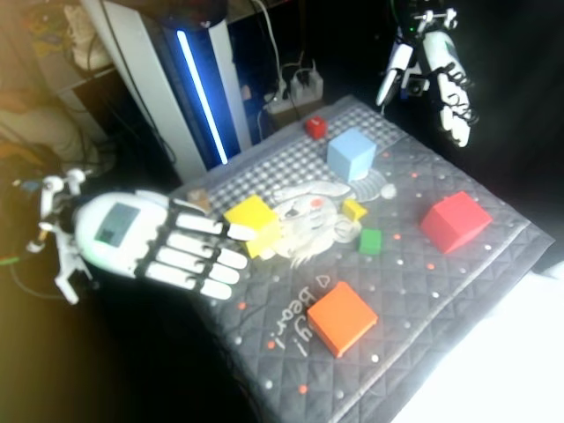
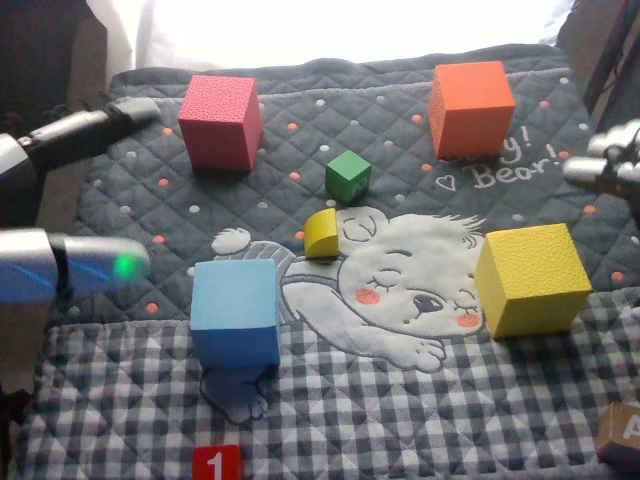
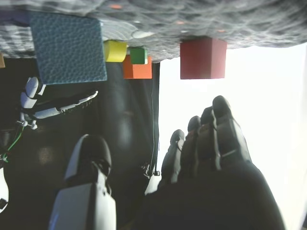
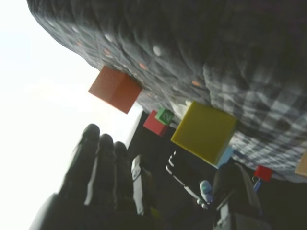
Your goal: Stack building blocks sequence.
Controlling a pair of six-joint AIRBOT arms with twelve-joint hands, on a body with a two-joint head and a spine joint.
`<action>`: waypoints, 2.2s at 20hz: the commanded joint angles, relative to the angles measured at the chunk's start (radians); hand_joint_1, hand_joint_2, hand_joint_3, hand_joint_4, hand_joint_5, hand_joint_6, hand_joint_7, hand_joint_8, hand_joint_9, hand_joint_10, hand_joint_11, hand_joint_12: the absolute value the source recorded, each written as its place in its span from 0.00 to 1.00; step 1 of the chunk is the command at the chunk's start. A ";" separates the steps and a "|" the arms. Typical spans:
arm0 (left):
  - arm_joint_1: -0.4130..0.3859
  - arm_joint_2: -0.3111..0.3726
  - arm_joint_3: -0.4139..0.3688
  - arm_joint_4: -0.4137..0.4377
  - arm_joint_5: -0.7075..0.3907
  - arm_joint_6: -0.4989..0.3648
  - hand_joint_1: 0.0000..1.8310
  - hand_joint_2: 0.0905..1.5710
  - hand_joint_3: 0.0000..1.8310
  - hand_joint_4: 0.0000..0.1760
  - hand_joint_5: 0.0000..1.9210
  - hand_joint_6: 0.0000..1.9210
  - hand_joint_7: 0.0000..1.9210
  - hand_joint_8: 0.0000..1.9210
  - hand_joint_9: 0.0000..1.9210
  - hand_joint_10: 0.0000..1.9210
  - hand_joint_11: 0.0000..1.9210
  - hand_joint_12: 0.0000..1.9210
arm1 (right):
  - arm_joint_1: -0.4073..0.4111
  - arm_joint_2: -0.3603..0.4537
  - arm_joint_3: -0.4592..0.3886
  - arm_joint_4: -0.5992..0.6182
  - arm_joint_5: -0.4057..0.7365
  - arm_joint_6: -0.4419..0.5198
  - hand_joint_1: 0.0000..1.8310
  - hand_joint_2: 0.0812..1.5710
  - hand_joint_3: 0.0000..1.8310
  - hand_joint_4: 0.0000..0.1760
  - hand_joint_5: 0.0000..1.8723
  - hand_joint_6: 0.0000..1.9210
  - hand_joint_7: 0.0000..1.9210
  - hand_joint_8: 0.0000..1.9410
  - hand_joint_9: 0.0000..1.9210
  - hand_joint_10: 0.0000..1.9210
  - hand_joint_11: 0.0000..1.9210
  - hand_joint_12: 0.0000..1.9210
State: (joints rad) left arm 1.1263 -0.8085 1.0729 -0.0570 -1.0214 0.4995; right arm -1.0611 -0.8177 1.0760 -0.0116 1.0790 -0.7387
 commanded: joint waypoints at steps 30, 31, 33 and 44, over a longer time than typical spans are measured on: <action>-0.374 -0.175 0.077 0.745 0.393 -0.192 0.44 0.48 0.00 1.00 0.09 0.00 0.09 0.00 0.10 0.00 0.00 0.56 | 0.027 -0.020 0.025 0.010 0.121 0.011 0.44 0.69 0.00 0.73 0.09 0.00 0.08 0.00 0.08 0.00 0.08 0.02; -0.374 -0.175 0.074 0.760 0.401 -0.191 0.45 0.48 0.00 1.00 0.09 0.00 0.09 0.00 0.09 0.00 0.00 0.55 | 0.027 -0.020 0.025 0.010 0.121 0.013 0.44 0.69 0.00 0.73 0.09 0.00 0.08 0.00 0.08 0.00 0.08 0.02; -0.374 -0.177 0.070 0.769 0.408 -0.191 0.47 0.49 0.00 1.00 0.11 0.00 0.10 0.00 0.10 0.00 0.00 0.59 | 0.027 -0.020 0.025 0.010 0.121 0.016 0.44 0.69 0.00 0.77 0.08 0.00 0.08 0.00 0.08 0.00 0.07 0.01; -0.431 -0.137 0.062 0.647 0.396 -0.065 0.73 0.74 0.00 0.00 0.49 0.40 0.38 0.77 0.38 0.80 0.34 0.75 | 0.023 -0.019 0.021 0.015 0.121 0.034 0.42 0.73 0.00 0.54 0.09 0.00 0.08 0.00 0.07 0.00 0.08 0.01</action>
State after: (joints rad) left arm 0.7090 -0.9493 1.1320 0.6327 -0.5247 0.4309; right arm -1.0454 -0.8425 1.0962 -0.0257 1.0801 -0.7105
